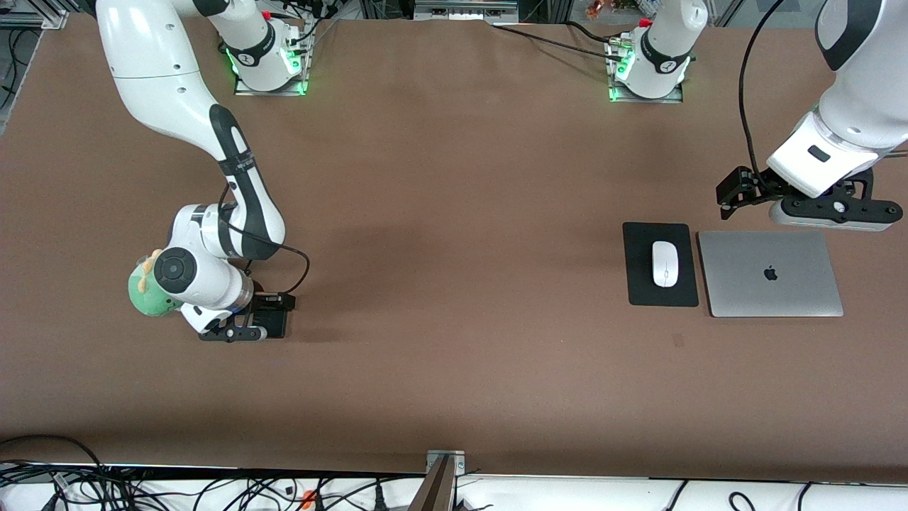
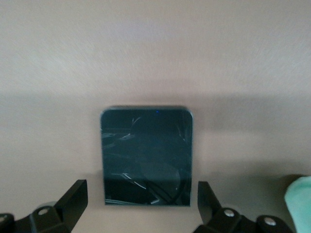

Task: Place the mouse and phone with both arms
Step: 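Lower the phone beside the plush and open the right gripper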

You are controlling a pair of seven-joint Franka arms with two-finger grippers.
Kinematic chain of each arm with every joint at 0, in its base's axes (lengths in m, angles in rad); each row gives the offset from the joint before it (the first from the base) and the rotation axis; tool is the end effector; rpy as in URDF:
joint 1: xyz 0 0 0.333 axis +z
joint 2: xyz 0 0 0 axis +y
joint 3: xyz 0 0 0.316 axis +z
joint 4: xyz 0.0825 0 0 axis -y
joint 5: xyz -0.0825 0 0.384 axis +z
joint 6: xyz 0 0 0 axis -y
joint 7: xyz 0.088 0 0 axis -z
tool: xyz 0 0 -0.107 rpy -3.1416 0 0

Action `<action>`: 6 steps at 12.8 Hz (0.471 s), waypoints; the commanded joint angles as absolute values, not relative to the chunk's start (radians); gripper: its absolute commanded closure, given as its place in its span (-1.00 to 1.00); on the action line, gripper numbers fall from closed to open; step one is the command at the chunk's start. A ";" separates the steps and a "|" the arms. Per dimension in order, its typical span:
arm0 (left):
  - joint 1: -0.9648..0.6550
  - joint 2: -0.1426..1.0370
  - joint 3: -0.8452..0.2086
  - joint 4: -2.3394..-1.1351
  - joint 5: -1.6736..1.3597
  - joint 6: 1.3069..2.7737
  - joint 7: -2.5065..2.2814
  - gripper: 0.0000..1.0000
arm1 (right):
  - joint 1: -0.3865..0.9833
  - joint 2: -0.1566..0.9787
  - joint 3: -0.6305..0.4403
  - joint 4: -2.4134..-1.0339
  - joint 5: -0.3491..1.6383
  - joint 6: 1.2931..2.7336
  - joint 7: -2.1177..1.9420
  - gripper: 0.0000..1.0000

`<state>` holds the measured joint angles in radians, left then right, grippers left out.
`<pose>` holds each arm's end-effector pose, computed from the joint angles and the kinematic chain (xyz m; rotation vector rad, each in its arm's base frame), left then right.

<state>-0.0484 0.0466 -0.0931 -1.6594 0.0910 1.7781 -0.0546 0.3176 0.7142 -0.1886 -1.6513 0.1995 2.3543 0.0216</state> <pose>0.5797 -0.0735 0.5749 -3.0573 0.1563 -0.1230 0.6774 0.1054 0.2004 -3.1228 -0.0188 -0.0070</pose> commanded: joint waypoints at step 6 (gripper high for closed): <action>-0.035 0.035 -0.087 -1.649 0.063 1.755 -0.052 -1.00 | 0.316 0.503 -0.247 -1.511 0.204 2.052 -0.008 -1.00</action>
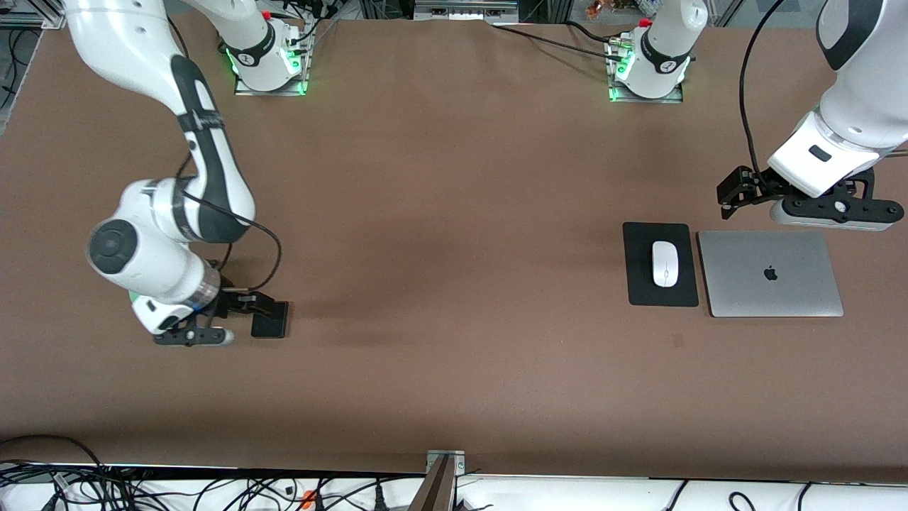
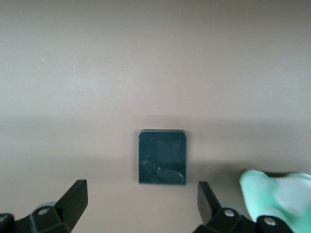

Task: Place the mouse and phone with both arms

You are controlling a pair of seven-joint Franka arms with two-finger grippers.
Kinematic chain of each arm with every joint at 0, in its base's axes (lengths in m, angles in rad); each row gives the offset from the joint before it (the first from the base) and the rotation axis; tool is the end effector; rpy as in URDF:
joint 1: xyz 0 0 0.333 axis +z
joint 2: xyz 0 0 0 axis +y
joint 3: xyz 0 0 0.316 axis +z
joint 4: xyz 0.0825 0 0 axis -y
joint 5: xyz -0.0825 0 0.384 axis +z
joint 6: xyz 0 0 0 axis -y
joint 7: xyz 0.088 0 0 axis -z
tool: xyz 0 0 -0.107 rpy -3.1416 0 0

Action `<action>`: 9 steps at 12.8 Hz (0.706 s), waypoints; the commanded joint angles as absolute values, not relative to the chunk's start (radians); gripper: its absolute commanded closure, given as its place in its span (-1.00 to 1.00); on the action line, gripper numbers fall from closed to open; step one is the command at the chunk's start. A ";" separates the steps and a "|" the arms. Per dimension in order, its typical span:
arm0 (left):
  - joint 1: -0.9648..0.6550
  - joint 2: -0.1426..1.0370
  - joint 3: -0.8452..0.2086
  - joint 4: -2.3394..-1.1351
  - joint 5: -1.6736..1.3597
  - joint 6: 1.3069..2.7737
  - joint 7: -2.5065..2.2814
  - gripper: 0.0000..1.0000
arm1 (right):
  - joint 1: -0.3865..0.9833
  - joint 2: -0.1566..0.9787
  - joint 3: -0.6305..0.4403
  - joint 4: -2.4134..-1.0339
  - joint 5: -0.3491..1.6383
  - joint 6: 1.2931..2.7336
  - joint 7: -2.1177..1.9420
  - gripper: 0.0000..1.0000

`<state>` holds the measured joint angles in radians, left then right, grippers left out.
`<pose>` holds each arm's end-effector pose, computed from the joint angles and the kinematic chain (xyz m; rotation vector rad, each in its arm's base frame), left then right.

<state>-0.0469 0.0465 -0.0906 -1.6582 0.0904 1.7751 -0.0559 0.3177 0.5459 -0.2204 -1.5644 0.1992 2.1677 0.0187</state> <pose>0.5797 -0.0712 0.5752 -3.0580 0.1478 -0.1202 0.6939 0.0982 0.3393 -3.0796 -0.0117 -0.1072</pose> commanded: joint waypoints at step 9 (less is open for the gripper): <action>-0.009 0.008 -0.092 -1.649 0.012 1.697 -0.067 -1.00 | 0.318 0.115 -0.272 -1.572 0.094 1.632 0.029 -1.00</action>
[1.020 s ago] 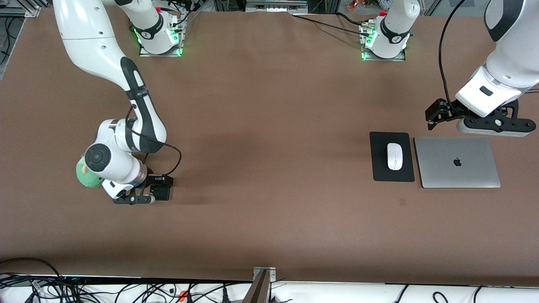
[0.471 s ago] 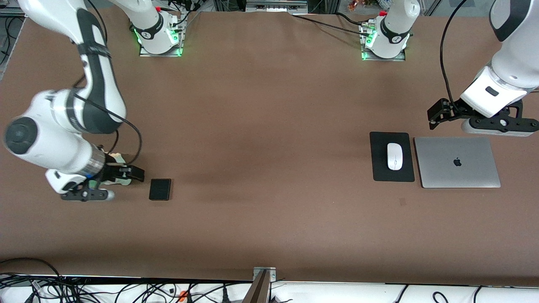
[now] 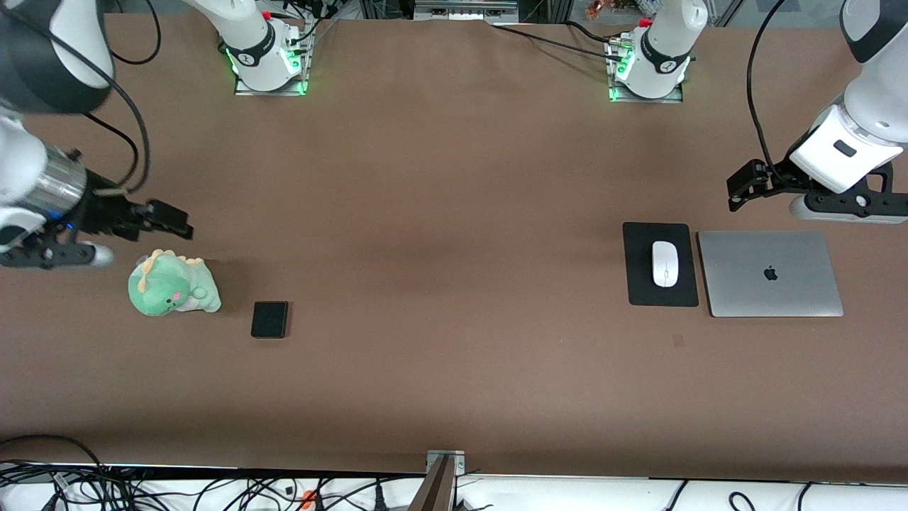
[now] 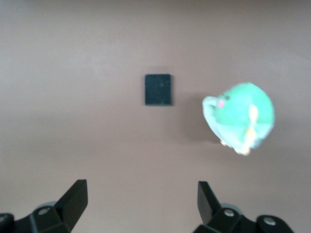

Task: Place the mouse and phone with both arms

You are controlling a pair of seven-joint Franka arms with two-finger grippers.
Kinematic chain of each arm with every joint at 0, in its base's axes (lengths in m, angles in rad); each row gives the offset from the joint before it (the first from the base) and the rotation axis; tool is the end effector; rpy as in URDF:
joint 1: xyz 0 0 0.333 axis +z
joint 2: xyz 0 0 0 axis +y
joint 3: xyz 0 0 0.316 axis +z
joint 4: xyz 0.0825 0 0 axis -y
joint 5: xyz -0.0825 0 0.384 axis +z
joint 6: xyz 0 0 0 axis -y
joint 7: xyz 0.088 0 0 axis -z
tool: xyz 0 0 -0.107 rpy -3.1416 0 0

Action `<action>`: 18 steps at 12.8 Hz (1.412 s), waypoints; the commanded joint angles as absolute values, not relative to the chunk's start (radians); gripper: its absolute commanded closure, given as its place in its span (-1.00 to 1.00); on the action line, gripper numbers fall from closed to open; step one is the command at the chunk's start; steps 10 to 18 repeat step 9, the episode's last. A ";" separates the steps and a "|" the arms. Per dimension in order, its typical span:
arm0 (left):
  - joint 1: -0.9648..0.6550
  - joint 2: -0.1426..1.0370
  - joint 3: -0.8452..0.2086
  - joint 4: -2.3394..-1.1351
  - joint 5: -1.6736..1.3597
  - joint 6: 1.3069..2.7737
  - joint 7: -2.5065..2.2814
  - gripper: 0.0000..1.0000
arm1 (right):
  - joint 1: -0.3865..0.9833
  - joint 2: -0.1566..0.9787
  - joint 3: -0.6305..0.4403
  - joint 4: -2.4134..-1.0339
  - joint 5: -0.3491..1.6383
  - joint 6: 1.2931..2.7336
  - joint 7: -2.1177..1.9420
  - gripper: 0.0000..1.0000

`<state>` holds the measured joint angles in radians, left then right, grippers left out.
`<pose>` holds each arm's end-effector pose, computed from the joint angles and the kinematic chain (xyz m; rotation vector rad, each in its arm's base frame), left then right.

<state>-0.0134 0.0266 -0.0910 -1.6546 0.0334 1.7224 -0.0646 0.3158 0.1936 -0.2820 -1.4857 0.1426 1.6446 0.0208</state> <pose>0.5712 -0.0561 0.5832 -3.1130 0.0686 -0.0681 0.6136 0.0504 0.5622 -3.0536 -0.0074 0.0450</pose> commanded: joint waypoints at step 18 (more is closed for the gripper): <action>-0.009 -0.014 -0.097 -1.651 0.012 1.643 -0.067 -1.00 | 0.333 0.092 -0.270 -1.562 0.043 1.625 0.012 -1.00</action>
